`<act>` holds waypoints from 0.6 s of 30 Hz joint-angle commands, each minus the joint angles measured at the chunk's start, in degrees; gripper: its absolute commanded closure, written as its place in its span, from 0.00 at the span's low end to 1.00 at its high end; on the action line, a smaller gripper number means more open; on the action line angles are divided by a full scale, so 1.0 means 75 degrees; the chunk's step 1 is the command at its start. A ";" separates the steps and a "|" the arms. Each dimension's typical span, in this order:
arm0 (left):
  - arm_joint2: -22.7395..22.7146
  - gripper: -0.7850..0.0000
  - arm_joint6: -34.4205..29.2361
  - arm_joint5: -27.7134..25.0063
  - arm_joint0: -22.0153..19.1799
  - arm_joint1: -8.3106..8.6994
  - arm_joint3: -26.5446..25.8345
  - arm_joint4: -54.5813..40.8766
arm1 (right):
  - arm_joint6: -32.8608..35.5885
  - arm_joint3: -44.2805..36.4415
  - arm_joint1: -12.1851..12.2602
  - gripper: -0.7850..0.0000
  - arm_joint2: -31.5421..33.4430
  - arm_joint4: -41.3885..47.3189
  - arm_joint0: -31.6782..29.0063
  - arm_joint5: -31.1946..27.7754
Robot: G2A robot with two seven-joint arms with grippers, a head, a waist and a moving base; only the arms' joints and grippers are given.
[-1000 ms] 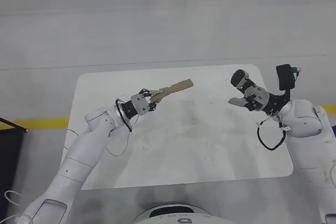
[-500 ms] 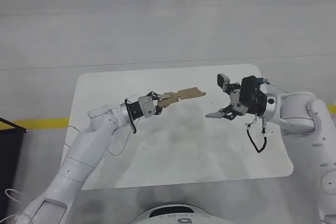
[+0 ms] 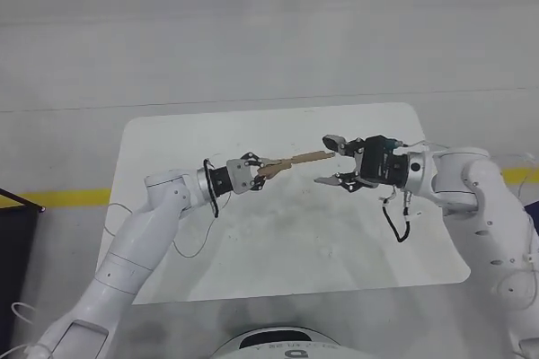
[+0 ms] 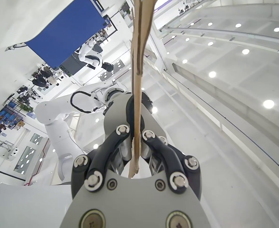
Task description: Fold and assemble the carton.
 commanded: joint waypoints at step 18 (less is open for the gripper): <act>-0.0249 0.00 -0.0295 -0.0458 0.0050 0.0018 -0.0011 -0.0121 | -0.0667 0.0614 0.0270 1.00 -0.0396 0.0085 0.0420 0.0078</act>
